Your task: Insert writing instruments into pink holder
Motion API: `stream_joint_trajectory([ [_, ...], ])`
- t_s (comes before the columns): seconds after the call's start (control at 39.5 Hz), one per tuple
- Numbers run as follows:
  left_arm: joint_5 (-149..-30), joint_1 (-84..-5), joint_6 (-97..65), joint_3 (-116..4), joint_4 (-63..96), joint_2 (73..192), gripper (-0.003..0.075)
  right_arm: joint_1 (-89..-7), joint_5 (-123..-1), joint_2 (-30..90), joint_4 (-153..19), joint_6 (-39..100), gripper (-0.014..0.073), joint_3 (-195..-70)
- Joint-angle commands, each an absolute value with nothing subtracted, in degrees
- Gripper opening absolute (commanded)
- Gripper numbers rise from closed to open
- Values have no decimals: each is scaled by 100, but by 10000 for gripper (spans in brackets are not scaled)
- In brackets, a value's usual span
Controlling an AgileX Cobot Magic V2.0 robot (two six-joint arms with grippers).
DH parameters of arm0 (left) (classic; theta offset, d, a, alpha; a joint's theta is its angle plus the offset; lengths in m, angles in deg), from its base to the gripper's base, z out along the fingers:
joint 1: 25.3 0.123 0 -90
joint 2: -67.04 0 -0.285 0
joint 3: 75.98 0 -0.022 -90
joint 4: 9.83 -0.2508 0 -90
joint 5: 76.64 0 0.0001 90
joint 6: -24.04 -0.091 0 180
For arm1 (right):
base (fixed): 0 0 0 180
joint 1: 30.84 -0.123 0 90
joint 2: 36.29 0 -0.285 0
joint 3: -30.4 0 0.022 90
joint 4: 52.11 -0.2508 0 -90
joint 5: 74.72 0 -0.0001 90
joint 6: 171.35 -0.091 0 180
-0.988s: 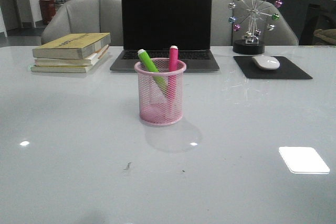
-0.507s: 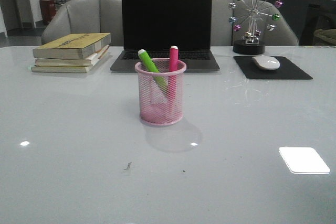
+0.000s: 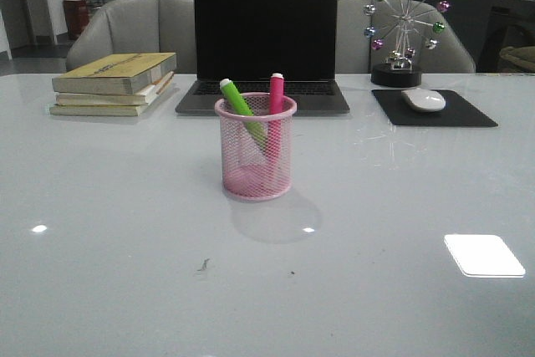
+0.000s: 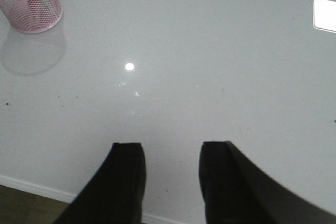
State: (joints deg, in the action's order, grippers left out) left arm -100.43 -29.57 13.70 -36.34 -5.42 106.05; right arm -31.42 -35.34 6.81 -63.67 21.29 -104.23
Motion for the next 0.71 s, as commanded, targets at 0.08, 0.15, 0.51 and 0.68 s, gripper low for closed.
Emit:
stream_joint_trajectory([
  [0.08,-10081,-2949,1365,-3527,-503,10248,403,-3103,-3954,662,-6373,2169,384,-10589],
  [0.15,-10161,-2949,1365,-3431,-503,10141,403,-3103,-3954,662,-6373,2169,384,-10589],
  [0.51,-10138,-2949,1375,-3304,-496,10090,403,-3103,-3960,662,-6373,2169,300,-10589],
  [0.68,-10137,-2949,1375,-3304,-496,10090,403,-3103,-3960,662,-6373,2169,143,-10589],
])
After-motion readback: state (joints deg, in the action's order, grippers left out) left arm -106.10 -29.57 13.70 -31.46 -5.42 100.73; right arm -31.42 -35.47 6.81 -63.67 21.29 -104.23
